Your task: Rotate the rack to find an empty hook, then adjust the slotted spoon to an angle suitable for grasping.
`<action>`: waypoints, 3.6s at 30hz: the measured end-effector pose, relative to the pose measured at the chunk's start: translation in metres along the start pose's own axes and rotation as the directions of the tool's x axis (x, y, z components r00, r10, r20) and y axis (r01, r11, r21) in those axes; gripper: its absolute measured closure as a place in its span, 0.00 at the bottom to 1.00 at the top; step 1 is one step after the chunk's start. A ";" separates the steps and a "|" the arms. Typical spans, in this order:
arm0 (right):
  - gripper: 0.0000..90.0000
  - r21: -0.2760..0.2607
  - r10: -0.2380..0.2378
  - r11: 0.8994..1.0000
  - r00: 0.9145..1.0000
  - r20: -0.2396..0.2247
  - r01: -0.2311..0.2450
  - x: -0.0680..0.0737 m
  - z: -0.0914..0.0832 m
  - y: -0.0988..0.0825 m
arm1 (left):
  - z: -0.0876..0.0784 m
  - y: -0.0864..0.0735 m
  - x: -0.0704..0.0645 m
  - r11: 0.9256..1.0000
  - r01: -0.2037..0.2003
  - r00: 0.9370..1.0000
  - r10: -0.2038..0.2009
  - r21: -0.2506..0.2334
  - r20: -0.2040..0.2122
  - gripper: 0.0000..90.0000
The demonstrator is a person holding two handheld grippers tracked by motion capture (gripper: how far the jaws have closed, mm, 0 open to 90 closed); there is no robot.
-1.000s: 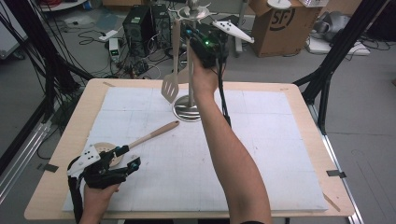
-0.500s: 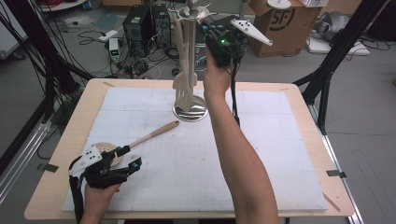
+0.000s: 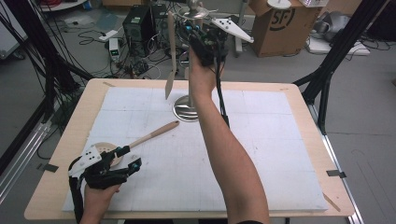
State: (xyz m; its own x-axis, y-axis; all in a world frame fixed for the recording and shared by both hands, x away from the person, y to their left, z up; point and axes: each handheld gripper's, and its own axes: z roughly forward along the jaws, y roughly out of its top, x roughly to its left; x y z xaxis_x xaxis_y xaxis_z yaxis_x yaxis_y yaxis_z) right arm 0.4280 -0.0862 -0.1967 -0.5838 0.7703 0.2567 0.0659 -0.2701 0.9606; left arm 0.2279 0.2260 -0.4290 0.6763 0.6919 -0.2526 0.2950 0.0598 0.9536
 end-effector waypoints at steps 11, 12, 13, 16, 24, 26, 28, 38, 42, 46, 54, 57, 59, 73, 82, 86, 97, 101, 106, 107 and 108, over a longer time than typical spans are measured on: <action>1.00 0.056 -0.003 0.998 1.000 -0.003 0.003 0.007 0.030 -0.001 | -0.001 0.000 0.001 1.000 0.011 1.000 -0.011 -0.001 -0.004 0.31; 1.00 0.060 -0.006 0.998 1.000 -0.003 0.006 0.007 0.031 -0.001 | -0.001 0.000 0.001 1.000 0.009 1.000 -0.009 0.000 -0.003 0.31; 1.00 0.058 0.000 0.998 1.000 -0.004 0.001 0.007 0.031 -0.001 | -0.002 0.000 0.001 1.000 0.009 1.000 -0.009 -0.003 -0.004 0.31; 1.00 0.075 -0.003 0.997 1.000 -0.007 0.003 0.006 0.026 -0.002 | -0.003 -0.001 0.002 1.000 0.012 1.000 -0.012 0.007 -0.008 0.31; 0.90 0.113 -0.032 0.993 0.999 -0.028 0.035 0.003 0.003 -0.012 | -0.010 0.000 0.005 1.000 0.025 0.999 -0.025 -0.017 -0.030 0.31; 0.84 0.131 -0.036 0.991 0.999 -0.029 0.040 0.003 0.000 -0.016 | -0.012 0.000 0.006 1.000 0.026 0.999 -0.027 -0.017 -0.036 0.31; 0.80 0.158 -0.029 0.987 0.999 -0.043 0.036 0.004 -0.001 -0.020 | -0.012 0.000 0.006 0.999 0.029 0.999 -0.029 -0.016 -0.040 0.31; 0.68 0.256 0.011 0.966 0.995 -0.100 0.015 0.021 -0.006 -0.082 | -0.010 -0.001 0.002 1.000 0.003 0.999 -0.003 0.000 -0.034 0.31; 0.65 0.289 0.032 0.957 0.994 -0.106 0.000 0.025 -0.006 -0.094 | -0.009 -0.001 0.003 1.000 0.005 0.999 -0.005 0.001 -0.035 0.31; 0.64 0.297 0.058 0.955 0.990 -0.127 -0.018 0.028 -0.006 -0.103 | -0.007 -0.001 0.003 1.000 0.004 0.999 -0.003 0.004 -0.033 0.31; 0.63 0.375 0.100 0.926 0.985 -0.138 -0.041 0.028 -0.008 -0.131 | -0.007 -0.001 0.001 1.000 0.000 0.999 0.000 0.004 -0.035 0.31; 0.61 0.392 0.110 0.919 0.985 -0.131 -0.050 0.025 -0.012 -0.138 | -0.007 0.000 0.002 1.000 -0.002 0.999 0.002 0.002 -0.034 0.31; 0.59 0.409 0.112 0.911 0.986 -0.120 -0.054 0.022 -0.016 -0.140 | -0.007 0.000 0.002 1.000 -0.003 0.999 0.003 0.003 -0.033 0.31; 0.40 0.462 0.080 0.886 0.992 -0.095 -0.027 -0.011 -0.065 -0.147 | -0.001 -0.001 -0.003 0.999 -0.022 0.999 0.023 0.029 -0.028 0.31; 0.34 0.462 0.033 0.887 0.998 -0.051 -0.005 -0.046 -0.123 -0.143 | 0.002 -0.001 -0.006 0.998 -0.034 0.999 0.036 0.044 -0.038 0.31; 0.33 0.464 0.005 0.886 1.000 -0.024 0.007 -0.061 -0.153 -0.145 | 0.004 0.000 -0.008 0.998 -0.035 0.999 0.036 0.043 -0.032 0.31; 0.32 0.434 0.032 0.899 0.998 0.059 -0.054 -0.101 -0.223 -0.148 | 0.009 -0.001 -0.010 0.998 -0.038 0.999 0.040 0.059 -0.029 0.31; 0.32 0.437 0.018 0.898 0.997 0.071 -0.047 -0.108 -0.240 -0.148 | 0.010 -0.002 -0.009 0.997 -0.037 0.999 0.040 0.064 -0.037 0.31; 0.31 0.448 -0.010 0.894 0.997 0.077 -0.026 -0.110 -0.264 -0.148 | 0.018 -0.002 -0.010 0.996 -0.040 0.999 0.041 0.085 -0.014 0.30; 0.31 0.440 -0.016 0.898 0.996 0.085 -0.023 -0.111 -0.270 -0.148 | 0.019 -0.001 -0.009 0.996 -0.037 0.999 0.038 0.082 -0.015 0.30; 0.31 0.439 -0.015 0.898 0.996 0.084 -0.024 -0.112 -0.274 -0.148 | 0.020 0.000 -0.008 0.997 -0.026 1.000 0.027 0.078 -0.010 0.30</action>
State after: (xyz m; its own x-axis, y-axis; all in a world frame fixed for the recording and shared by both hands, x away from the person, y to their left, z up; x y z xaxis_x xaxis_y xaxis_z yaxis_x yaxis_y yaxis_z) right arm 0.2620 -0.2907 -0.3967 -0.5143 0.8201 0.2506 0.4282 -0.0076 0.9036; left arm 0.2364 0.2059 -0.4304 0.6771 0.7007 -0.2248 0.3291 -0.0151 0.9442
